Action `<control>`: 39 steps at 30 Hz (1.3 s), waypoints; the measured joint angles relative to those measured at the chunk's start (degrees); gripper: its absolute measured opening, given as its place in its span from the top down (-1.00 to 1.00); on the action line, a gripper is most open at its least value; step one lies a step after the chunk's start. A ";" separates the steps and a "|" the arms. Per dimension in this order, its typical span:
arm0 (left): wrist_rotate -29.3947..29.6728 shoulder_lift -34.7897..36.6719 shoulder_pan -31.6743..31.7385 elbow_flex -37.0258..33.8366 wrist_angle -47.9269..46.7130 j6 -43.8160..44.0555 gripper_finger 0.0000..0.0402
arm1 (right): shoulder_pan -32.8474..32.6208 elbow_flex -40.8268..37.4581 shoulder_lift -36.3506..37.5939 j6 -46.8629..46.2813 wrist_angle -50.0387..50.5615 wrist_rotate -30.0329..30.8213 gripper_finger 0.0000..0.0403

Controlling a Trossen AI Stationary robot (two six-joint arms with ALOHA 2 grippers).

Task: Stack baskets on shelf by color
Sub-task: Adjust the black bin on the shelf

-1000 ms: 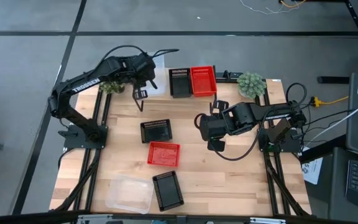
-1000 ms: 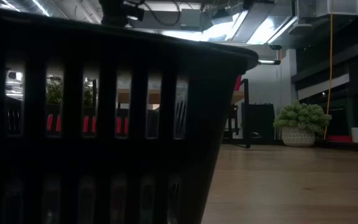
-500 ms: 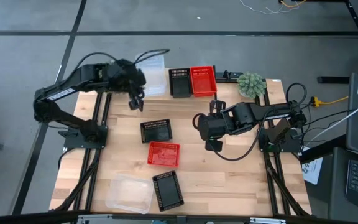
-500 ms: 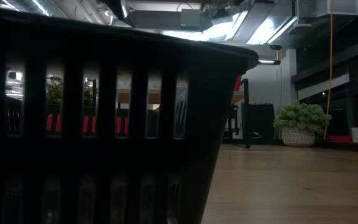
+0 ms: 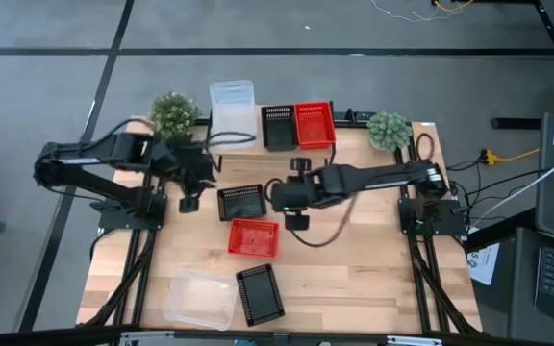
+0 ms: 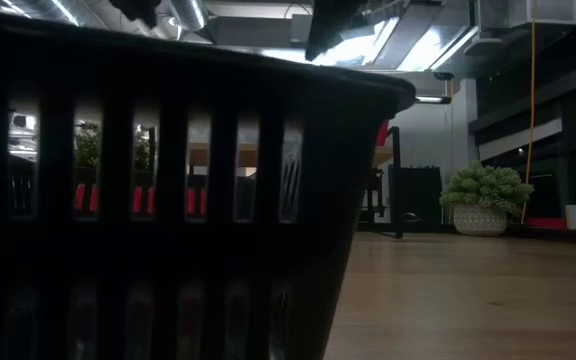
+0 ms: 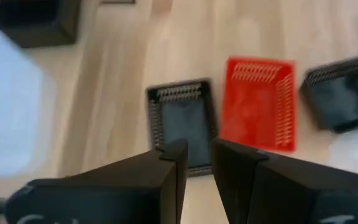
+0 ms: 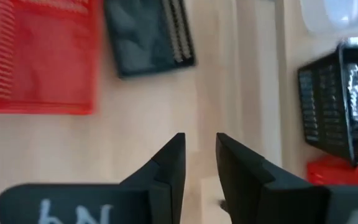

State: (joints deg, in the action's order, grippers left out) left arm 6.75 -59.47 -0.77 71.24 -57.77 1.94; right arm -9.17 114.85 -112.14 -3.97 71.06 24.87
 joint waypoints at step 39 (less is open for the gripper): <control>15.14 15.64 -17.28 -16.13 3.18 17.44 0.70 | 19.70 -0.02 -3.67 18.17 -16.76 -5.52 0.55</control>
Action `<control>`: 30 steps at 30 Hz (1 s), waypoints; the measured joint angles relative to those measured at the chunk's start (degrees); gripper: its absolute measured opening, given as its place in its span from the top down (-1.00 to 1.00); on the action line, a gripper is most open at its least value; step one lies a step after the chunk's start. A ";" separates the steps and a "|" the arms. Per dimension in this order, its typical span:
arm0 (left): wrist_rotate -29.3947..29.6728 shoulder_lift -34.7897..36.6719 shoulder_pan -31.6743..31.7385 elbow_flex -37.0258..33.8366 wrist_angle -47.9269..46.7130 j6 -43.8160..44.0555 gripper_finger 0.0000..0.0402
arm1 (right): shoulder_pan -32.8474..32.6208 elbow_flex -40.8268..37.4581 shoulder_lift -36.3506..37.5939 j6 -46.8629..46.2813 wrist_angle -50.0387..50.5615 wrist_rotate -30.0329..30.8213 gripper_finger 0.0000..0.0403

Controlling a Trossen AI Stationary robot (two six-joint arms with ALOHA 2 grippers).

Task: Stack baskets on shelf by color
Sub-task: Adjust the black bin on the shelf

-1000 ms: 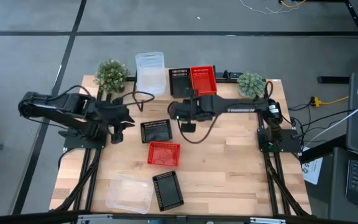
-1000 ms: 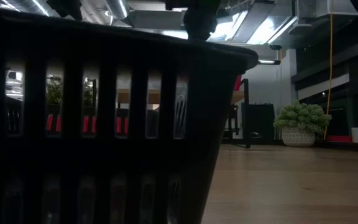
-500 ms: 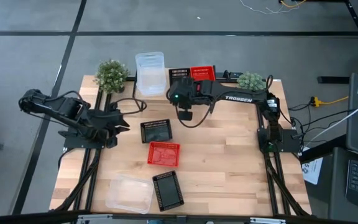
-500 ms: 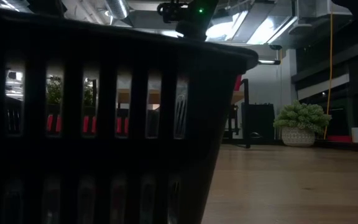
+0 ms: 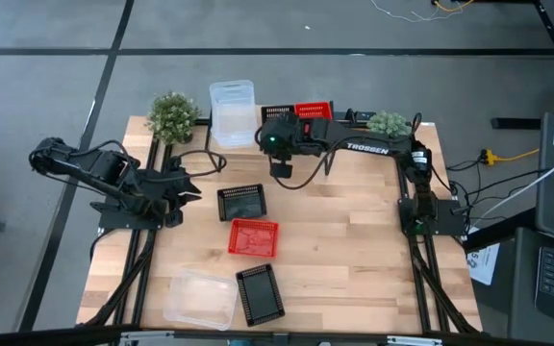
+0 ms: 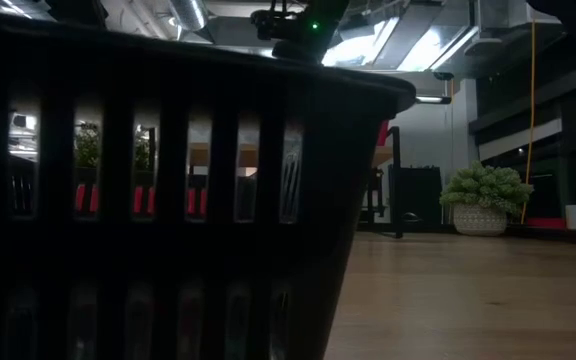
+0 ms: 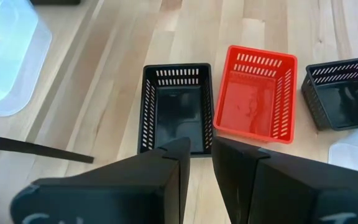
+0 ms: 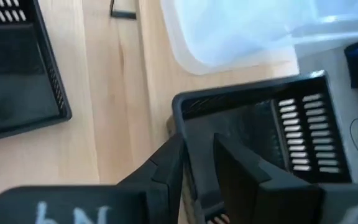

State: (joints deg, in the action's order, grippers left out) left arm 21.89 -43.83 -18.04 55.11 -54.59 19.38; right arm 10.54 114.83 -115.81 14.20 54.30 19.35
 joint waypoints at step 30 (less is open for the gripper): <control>-0.04 0.00 0.00 0.00 0.00 0.04 0.70 | 0.99 7.23 -1.58 -4.92 15.21 0.26 0.55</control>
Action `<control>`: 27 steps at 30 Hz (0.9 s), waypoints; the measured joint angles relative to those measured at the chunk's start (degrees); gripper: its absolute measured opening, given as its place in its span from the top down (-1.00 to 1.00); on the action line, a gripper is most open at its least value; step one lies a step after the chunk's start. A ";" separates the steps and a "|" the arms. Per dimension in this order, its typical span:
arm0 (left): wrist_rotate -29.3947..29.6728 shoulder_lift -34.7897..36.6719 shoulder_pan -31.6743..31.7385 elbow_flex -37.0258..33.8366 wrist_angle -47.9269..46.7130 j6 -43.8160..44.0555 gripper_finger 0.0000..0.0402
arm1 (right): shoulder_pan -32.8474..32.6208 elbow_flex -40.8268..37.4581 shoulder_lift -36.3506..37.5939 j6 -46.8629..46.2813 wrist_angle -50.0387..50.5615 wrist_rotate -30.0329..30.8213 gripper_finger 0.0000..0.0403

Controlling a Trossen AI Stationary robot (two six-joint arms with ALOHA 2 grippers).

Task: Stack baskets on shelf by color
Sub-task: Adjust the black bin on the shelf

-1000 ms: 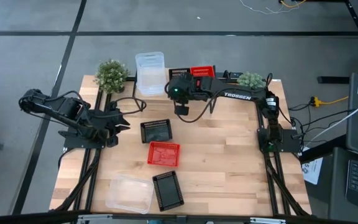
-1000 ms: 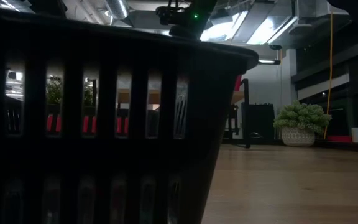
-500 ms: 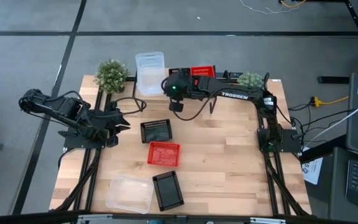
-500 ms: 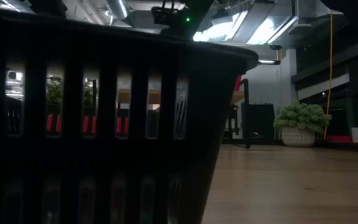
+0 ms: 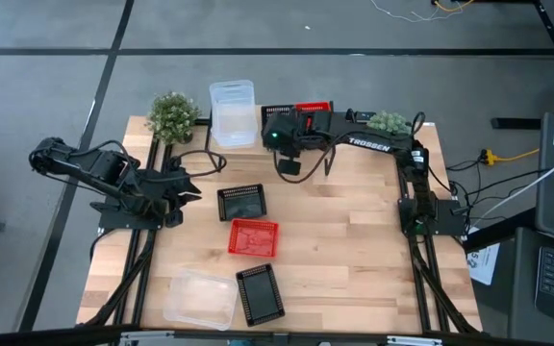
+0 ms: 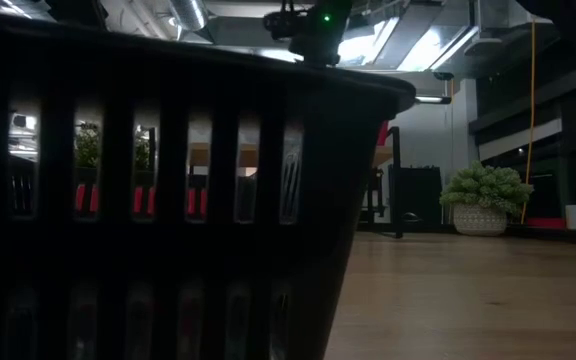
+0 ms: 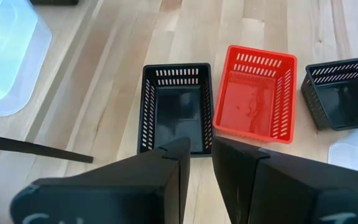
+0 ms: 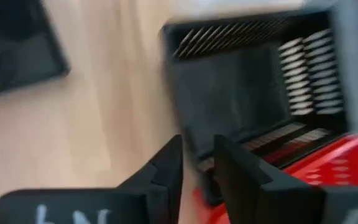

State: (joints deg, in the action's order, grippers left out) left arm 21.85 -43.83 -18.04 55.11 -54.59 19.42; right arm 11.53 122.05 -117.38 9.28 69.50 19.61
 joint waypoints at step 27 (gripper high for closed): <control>0.58 0.00 0.00 0.00 0.00 -0.04 0.70 | -0.17 -3.56 0.02 -1.45 -7.35 0.18 0.55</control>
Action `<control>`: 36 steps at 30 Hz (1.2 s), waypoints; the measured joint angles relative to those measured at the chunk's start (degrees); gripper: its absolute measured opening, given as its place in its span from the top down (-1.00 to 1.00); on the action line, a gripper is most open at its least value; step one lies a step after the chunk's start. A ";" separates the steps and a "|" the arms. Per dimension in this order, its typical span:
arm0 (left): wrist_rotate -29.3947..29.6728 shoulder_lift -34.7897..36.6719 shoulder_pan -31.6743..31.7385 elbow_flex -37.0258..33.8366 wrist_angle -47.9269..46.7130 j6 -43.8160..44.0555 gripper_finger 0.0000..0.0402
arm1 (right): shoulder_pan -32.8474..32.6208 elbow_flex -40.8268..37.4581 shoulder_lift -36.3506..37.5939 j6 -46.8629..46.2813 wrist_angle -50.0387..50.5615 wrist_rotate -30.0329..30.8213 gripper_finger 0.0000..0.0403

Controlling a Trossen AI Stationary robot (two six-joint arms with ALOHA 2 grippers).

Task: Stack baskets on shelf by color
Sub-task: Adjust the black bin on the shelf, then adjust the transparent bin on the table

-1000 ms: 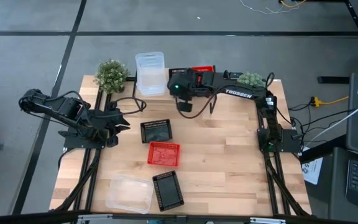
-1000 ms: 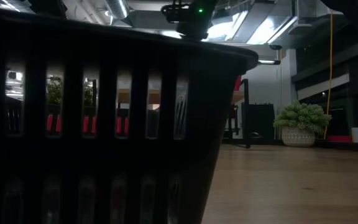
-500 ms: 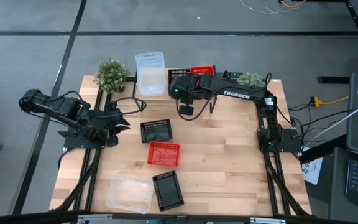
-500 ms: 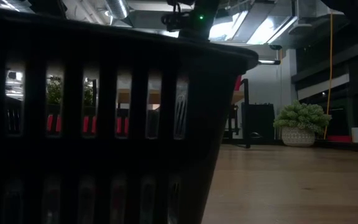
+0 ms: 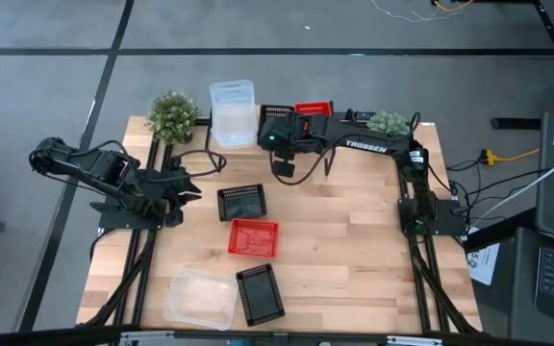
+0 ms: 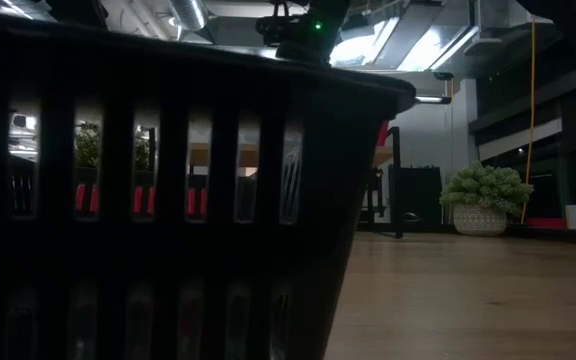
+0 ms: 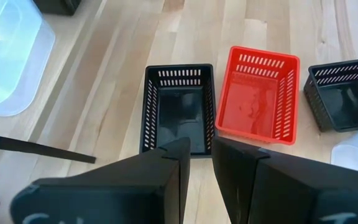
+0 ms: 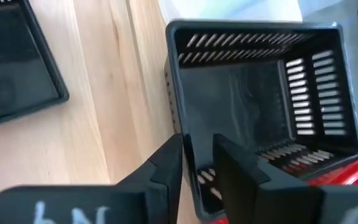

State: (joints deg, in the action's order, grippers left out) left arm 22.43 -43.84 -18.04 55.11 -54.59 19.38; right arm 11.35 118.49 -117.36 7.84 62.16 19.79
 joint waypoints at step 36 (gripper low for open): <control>0.05 -0.17 0.02 0.00 0.18 2.99 0.70 | -12.56 10.49 6.75 -11.87 27.85 -5.75 0.55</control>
State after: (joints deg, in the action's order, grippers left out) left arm 22.48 -44.00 -18.02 55.11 -54.41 22.37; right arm -1.21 128.99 -110.61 -4.04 90.01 14.04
